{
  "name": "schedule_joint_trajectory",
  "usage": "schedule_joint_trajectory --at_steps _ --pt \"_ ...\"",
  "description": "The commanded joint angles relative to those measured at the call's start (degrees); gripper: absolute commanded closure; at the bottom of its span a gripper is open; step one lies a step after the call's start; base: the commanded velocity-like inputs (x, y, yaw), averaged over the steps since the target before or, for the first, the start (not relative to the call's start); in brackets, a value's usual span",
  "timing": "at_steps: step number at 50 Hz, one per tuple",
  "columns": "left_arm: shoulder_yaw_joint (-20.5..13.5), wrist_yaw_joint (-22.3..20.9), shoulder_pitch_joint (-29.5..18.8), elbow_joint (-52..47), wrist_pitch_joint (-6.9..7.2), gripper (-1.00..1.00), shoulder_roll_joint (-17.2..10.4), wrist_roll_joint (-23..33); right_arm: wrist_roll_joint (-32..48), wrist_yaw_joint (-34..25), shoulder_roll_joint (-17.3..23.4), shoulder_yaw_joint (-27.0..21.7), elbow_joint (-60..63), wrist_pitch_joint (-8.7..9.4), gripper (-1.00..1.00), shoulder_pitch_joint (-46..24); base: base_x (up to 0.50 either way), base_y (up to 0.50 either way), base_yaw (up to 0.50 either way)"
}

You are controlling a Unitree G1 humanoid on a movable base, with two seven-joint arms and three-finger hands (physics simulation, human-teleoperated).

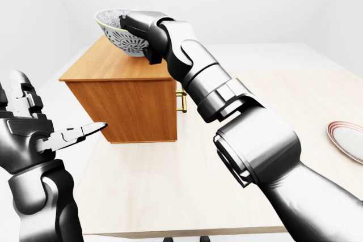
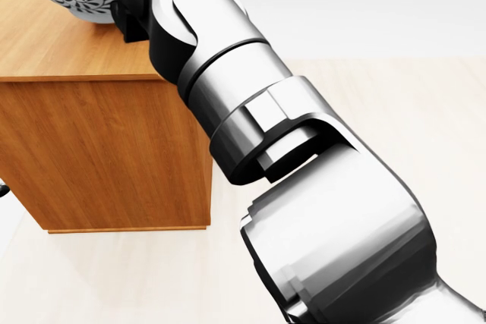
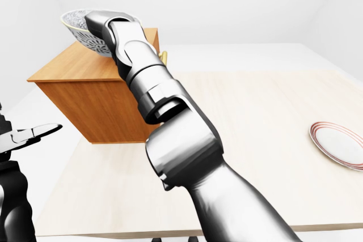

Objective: Put the bowl on top of the cabinet.

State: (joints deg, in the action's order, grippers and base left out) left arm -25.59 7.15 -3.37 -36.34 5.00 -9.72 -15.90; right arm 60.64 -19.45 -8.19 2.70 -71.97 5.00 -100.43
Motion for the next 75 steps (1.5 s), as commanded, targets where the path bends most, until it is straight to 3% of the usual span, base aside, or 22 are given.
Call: schedule_joint_trajectory --at_steps 1,29,30,32,33,42,61,75 --pt "0.63 0.59 -0.49 3.80 0.00 -1.00 0.29 -0.22 -2.75 3.78 -2.10 1.34 -3.27 0.00 1.00 1.94 0.00 0.00 0.00" --pt "0.49 0.65 -0.36 3.24 0.00 -1.00 0.30 -0.38 -3.10 4.37 -2.13 1.37 -3.23 0.00 1.00 2.78 0.00 0.00 0.00" --pt "0.52 0.64 -0.38 3.28 0.00 -1.00 0.29 -0.34 -3.10 4.38 -2.13 1.37 -3.23 0.00 0.75 2.80 0.00 0.00 0.00" --pt "0.63 0.61 -0.41 3.57 0.00 -1.00 0.32 -0.23 -3.09 4.27 -2.25 1.40 -3.18 0.00 -0.07 2.65 0.00 0.00 0.00" --pt "0.64 0.60 -0.41 3.61 0.00 -1.00 0.32 -0.22 -3.12 4.27 -2.34 1.37 -3.14 0.00 -1.00 2.39 0.00 0.00 0.00" --pt "0.64 0.67 -0.47 3.71 0.00 -1.00 0.25 -0.28 -4.24 4.61 -2.71 0.91 -2.54 0.00 -1.00 -1.80 0.00 0.00 0.00" --pt "0.94 0.67 -0.04 2.45 0.00 -1.00 0.54 0.06 -9.61 4.57 -2.85 -0.14 1.64 0.00 -1.00 -19.57 0.00 0.00 0.00" --pt "1.21 0.34 -0.03 3.22 0.00 -1.00 0.80 0.59 -13.21 2.41 -1.81 -0.44 6.89 0.00 -1.00 -19.57 0.00 0.00 0.00"
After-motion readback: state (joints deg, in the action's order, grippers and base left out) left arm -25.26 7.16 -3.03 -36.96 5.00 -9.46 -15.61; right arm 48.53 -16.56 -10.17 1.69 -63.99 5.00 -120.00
